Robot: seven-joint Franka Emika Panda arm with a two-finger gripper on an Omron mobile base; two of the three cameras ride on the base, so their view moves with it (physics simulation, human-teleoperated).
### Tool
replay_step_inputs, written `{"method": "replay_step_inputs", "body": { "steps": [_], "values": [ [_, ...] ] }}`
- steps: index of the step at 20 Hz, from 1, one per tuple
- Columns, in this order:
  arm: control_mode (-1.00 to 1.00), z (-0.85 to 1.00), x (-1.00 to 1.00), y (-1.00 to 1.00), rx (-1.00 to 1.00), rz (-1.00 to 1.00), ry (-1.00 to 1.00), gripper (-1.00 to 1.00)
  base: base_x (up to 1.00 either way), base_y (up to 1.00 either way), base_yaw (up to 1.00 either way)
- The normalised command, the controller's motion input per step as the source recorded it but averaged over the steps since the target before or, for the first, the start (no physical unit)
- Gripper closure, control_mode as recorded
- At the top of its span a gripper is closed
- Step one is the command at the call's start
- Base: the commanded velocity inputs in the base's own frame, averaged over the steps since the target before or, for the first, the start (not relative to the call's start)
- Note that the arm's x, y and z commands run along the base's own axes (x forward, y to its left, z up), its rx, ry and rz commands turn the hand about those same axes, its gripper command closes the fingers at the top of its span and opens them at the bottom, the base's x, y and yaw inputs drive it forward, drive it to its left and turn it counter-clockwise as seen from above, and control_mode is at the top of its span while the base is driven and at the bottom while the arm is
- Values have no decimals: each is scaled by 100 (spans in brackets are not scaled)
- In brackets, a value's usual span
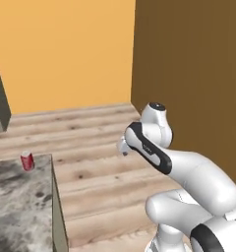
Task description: Four empty soda cans are scattered around the kitchen. Gather all the cans and cluster them next to the stove for recycling.
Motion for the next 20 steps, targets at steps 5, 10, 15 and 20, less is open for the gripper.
{"method": "replay_step_inputs", "body": {
  "steps": [5, 10, 15, 20],
  "values": [
    [100, 0, 0, 0, 0, 0, 0, -100, 62, -11, 29],
    [100, 0, 0, 0, 0, 0, 0, -100, 58, -6, 42],
    [100, 0, 0, 0, 0, 0, 0, -100, 32, 0, 79],
    [100, 0, 0, 0, 0, 0, 0, -100, 35, -3, 69]
  ]
}}
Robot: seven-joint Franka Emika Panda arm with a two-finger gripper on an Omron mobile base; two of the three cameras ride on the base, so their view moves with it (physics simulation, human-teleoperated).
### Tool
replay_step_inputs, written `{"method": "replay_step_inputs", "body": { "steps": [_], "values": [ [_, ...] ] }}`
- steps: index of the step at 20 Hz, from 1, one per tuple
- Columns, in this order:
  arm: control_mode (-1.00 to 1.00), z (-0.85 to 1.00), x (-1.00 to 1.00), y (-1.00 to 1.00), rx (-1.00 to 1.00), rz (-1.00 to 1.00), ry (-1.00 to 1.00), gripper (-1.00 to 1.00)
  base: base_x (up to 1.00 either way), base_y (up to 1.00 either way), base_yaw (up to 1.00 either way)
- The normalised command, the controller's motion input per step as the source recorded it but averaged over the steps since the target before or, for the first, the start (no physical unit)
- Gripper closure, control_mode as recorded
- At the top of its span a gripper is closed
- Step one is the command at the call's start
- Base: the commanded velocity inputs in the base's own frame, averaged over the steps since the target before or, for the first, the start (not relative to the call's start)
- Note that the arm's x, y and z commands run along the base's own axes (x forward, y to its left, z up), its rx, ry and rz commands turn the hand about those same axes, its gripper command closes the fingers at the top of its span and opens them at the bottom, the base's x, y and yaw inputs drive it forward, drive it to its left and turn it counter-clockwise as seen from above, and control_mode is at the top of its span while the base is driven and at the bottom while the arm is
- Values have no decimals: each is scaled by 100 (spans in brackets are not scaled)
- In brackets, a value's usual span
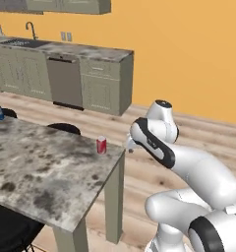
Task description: Four empty soda cans are scattered around the kitchen. Gather all the cans and cluster them next to the stove for recycling.
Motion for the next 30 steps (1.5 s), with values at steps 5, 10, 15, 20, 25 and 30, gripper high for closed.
{"method": "replay_step_inputs", "body": {
  "steps": [5, 10, 15, 20, 25, 30],
  "values": [
    [100, 0, 0, 0, 0, 0, 0, -100, 36, -14, 38],
    [100, 0, 0, 0, 0, 0, 0, -100, 44, -18, 20],
    [100, 0, 0, 0, 0, 0, 0, -100, 52, -16, 16],
    [100, 0, 0, 0, 0, 0, 0, -100, 34, -6, 21],
    [100, 0, 0, 0, 0, 0, 0, -100, 36, 3, 23],
    [100, 0, 0, 0, 0, 0, 0, -100, 60, -3, 24]
  ]
}}
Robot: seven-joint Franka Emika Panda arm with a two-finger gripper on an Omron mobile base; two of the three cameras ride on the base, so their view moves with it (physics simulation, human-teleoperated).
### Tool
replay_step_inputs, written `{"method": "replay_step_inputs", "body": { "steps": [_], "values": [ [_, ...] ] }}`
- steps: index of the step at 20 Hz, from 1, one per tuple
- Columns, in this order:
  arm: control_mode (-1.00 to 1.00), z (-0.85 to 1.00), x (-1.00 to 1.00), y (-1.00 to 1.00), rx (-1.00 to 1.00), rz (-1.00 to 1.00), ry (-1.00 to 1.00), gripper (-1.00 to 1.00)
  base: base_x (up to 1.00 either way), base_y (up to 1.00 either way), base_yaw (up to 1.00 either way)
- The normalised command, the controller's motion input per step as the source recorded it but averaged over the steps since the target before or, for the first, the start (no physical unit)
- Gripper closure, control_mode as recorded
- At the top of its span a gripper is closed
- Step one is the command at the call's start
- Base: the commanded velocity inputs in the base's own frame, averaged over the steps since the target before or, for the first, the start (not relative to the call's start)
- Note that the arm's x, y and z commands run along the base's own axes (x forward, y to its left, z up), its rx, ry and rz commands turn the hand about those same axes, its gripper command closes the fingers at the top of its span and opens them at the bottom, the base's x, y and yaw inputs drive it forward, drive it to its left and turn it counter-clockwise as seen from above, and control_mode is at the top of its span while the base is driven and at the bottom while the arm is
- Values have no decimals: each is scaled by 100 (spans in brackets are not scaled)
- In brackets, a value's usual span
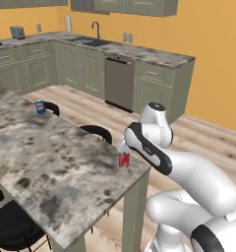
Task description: Four empty soda cans are scattered around the kitchen. Gather all the cans and cluster them next to the stove for recycling.
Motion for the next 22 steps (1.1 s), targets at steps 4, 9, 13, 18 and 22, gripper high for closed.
{"method": "replay_step_inputs", "body": {
  "steps": [4, 9, 13, 18, 22],
  "values": [
    [100, 0, 0, 0, 0, 0, 0, -100, 30, -4, 17],
    [100, 0, 0, 0, 0, 0, 0, -100, 0, 0, 0],
    [100, 0, 0, 0, 0, 0, 0, -100, 0, 0, 0],
    [100, 0, 0, 0, 0, 0, 0, -100, 1, 1, 0],
    [-100, -1, 38, 11, -9, -7, 12, -100, 0, 0, 0]
  ]
}}
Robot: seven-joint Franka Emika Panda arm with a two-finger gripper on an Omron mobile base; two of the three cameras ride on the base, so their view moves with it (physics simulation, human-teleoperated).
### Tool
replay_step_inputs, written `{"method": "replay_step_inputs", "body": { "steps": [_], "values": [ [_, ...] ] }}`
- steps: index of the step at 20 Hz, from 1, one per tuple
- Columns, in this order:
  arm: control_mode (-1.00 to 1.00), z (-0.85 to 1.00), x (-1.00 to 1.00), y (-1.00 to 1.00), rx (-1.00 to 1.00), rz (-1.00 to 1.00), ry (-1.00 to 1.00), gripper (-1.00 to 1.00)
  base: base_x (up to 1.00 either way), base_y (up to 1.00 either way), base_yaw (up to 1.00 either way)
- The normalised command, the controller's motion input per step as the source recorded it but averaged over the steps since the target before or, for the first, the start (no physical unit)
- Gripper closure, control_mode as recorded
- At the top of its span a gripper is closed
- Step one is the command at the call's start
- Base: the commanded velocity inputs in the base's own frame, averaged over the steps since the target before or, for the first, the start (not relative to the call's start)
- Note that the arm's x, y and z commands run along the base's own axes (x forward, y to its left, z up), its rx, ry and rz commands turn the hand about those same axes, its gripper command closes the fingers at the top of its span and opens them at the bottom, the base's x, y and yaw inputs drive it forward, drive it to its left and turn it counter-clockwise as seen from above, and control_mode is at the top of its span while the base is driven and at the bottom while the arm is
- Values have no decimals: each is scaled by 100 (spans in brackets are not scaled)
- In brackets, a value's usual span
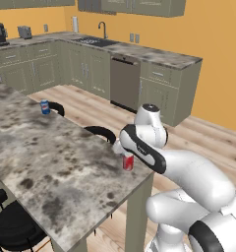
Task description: Four empty soda cans are scattered around the kitchen. Gather all the cans and cluster them next to the stove for recycling.
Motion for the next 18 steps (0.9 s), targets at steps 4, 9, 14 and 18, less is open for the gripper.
{"method": "replay_step_inputs", "body": {
  "steps": [4, 9, 14, 18],
  "values": [
    [-100, 0, 53, 1, -8, -6, 19, -100, 0, 0, 0],
    [-100, -1, 43, -5, -1, 0, 18, -100, 0, 0, 0],
    [-100, -19, 37, -1, -9, 0, 18, -100, 0, 0, 0],
    [-100, -25, 28, 0, -18, 0, 18, -100, 0, 0, 0]
  ]
}}
